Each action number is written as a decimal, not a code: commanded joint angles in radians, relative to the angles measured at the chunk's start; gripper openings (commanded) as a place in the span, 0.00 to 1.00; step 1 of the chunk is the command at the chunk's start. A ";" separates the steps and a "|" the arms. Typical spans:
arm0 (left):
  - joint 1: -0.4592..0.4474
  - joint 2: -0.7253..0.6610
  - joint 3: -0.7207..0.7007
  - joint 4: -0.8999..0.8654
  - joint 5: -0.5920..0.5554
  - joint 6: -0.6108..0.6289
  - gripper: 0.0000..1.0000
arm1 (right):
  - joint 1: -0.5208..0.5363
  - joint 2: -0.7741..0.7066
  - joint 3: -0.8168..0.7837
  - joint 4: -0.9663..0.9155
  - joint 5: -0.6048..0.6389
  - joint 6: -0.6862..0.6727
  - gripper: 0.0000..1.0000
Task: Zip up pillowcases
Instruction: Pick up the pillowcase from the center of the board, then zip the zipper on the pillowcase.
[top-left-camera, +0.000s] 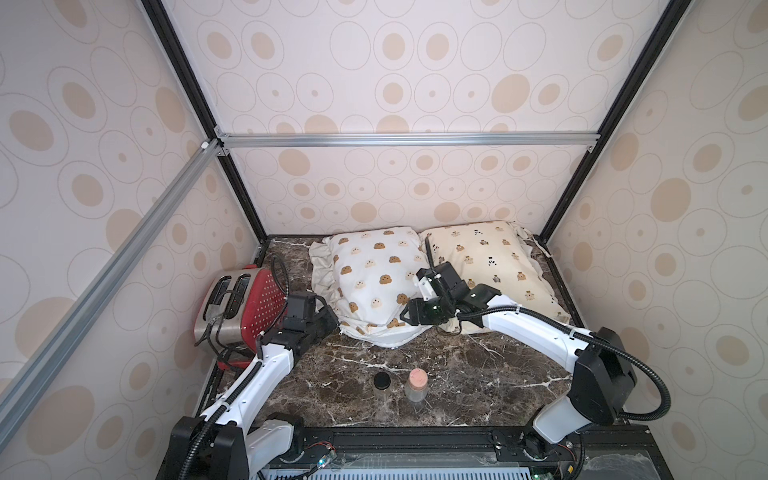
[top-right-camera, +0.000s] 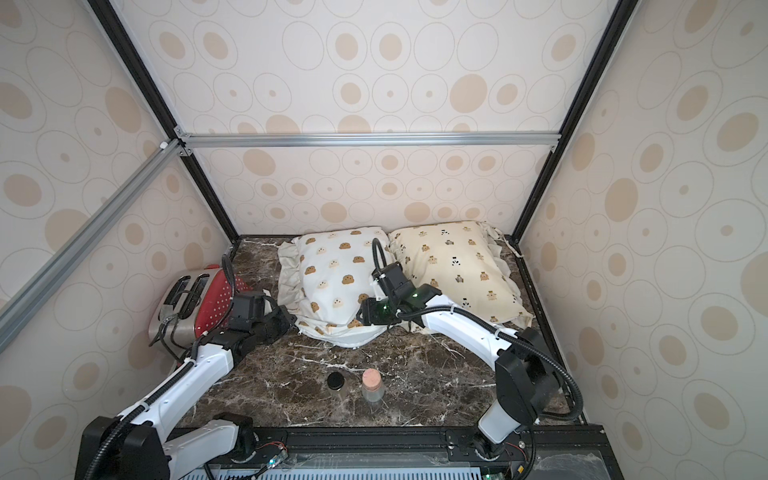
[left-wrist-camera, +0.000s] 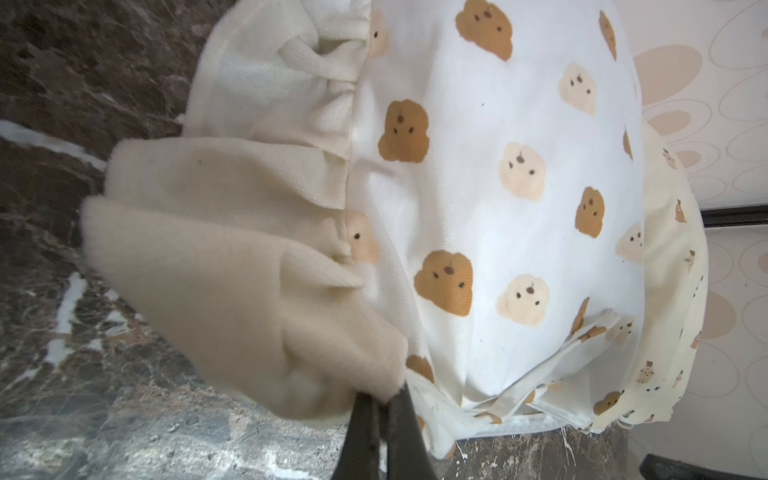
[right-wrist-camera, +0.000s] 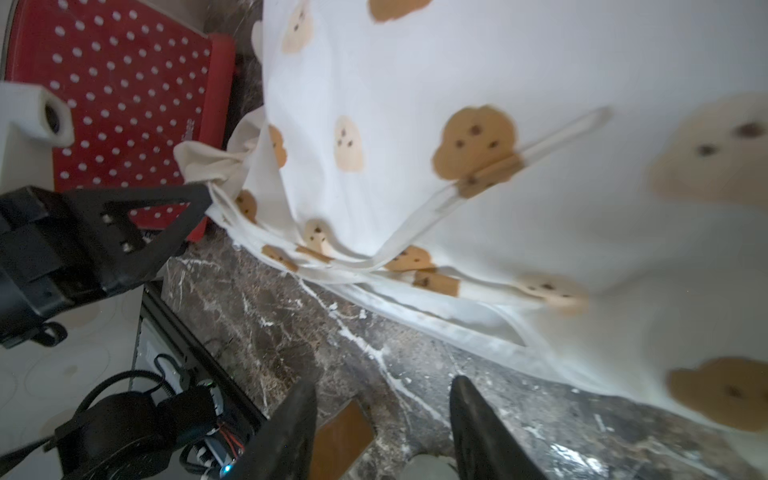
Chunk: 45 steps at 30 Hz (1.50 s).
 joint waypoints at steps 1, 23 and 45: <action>-0.005 -0.024 0.039 -0.056 0.055 -0.013 0.00 | 0.076 0.061 0.030 0.030 -0.029 0.072 0.52; -0.006 -0.067 0.066 -0.106 0.079 -0.055 0.00 | 0.246 0.326 0.072 0.384 -0.078 0.147 0.47; -0.005 -0.069 0.063 -0.092 0.073 -0.063 0.00 | 0.222 0.440 0.136 0.551 -0.116 0.144 0.47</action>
